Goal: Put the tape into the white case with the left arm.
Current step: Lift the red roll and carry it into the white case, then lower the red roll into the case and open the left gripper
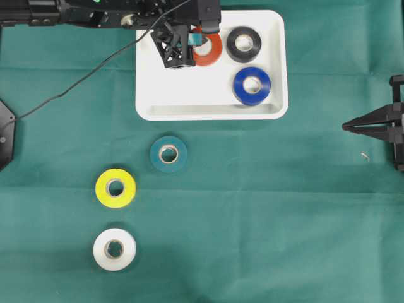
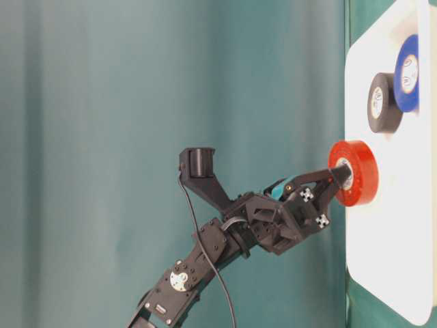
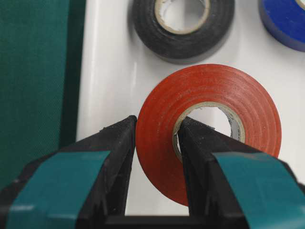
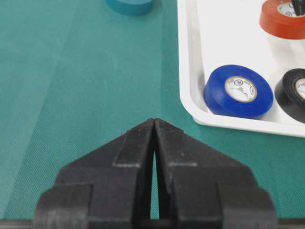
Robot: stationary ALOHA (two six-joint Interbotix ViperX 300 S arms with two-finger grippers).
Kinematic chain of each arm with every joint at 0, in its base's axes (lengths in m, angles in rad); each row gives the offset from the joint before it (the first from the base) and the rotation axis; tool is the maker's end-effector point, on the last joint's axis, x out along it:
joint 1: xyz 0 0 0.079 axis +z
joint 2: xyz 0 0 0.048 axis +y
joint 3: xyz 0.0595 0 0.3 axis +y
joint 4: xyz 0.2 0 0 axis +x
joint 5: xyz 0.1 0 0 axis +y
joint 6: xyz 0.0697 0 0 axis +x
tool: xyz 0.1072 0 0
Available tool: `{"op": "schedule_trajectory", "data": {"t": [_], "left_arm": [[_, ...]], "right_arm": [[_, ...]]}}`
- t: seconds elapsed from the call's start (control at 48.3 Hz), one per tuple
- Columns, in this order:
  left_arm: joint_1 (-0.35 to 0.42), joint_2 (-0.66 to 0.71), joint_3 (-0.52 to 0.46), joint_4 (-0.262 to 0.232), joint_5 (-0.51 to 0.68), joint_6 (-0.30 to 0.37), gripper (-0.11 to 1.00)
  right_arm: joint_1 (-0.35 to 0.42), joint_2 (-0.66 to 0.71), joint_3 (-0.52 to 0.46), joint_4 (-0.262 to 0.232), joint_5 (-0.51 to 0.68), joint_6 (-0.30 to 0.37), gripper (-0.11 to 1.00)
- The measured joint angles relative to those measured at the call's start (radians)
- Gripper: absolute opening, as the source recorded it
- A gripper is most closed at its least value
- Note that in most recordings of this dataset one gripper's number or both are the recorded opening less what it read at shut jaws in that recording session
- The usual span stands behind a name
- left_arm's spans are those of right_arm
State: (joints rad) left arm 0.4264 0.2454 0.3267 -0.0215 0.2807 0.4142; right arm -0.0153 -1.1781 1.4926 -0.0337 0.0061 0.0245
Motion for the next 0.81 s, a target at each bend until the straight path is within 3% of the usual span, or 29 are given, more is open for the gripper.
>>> {"op": "schedule_trajectory", "data": {"t": [0.269, 0.311, 0.456, 0.538, 0.808], "left_arm": [[0.015, 0.012, -0.009, 0.000, 0.000, 0.002, 0.27], [0.014, 0.012, -0.008, 0.000, 0.000, 0.002, 0.35], [0.014, 0.011, -0.009, 0.000, 0.002, 0.002, 0.78], [0.014, 0.012, -0.008, 0.000, 0.000, 0.002, 0.94], [0.005, -0.017, 0.011, 0.000, -0.002, -0.002, 0.95]], "right_arm": [[0.000, 0.000, 0.000, 0.000, 0.000, 0.002, -0.09], [0.002, 0.000, 0.002, -0.002, 0.000, 0.002, -0.09], [0.000, 0.000, 0.002, 0.000, 0.000, 0.002, -0.09], [0.000, 0.000, 0.000, 0.000, 0.000, 0.000, -0.09], [-0.002, 0.000, 0.002, 0.000, 0.000, 0.002, -0.09]]}}
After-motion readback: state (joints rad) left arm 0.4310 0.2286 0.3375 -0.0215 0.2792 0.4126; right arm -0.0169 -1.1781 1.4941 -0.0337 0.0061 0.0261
